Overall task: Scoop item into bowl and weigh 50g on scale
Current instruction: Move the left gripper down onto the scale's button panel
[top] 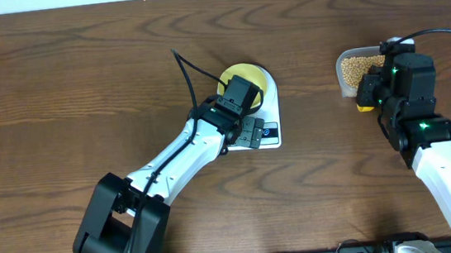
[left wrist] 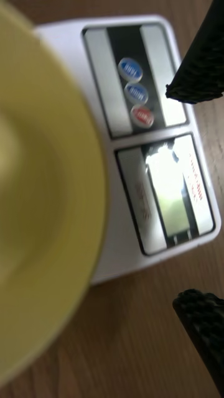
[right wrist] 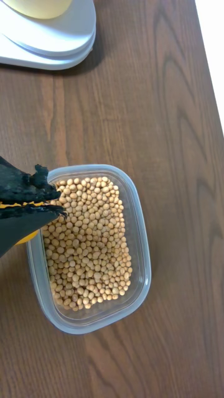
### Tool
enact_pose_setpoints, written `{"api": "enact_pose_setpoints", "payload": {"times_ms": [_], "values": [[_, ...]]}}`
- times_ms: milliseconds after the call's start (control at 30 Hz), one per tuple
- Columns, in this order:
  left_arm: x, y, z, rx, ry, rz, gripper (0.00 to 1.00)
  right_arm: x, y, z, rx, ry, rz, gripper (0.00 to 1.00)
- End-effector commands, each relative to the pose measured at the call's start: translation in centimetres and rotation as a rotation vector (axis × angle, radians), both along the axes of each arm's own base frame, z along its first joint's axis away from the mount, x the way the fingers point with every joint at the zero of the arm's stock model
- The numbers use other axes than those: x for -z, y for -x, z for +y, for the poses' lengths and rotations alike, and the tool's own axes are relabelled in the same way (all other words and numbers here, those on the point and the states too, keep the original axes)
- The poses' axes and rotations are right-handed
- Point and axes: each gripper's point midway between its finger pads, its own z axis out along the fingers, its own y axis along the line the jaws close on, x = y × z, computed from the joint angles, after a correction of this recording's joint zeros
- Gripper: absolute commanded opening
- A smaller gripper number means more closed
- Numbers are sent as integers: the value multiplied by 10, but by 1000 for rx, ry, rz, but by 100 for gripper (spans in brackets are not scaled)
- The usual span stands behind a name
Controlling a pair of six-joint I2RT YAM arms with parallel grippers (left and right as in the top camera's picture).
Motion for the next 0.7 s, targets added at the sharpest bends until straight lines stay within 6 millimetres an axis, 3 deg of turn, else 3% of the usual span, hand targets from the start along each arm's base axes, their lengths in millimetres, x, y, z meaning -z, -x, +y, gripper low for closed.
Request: {"api": "enact_pose_setpoints", "payload": {"times_ms": [0,333,667], "values": [[-1,-8,12,-91,-40,-42,98,-5,-3,-5,9,25,-10,1],[7,-5,10,-82,-52,-26,98,-5,-3,-5,9,25,-11,1],[12,3,-7,-33,-52,-26,98,-5,-3,-5,10,25,-11,1]]}}
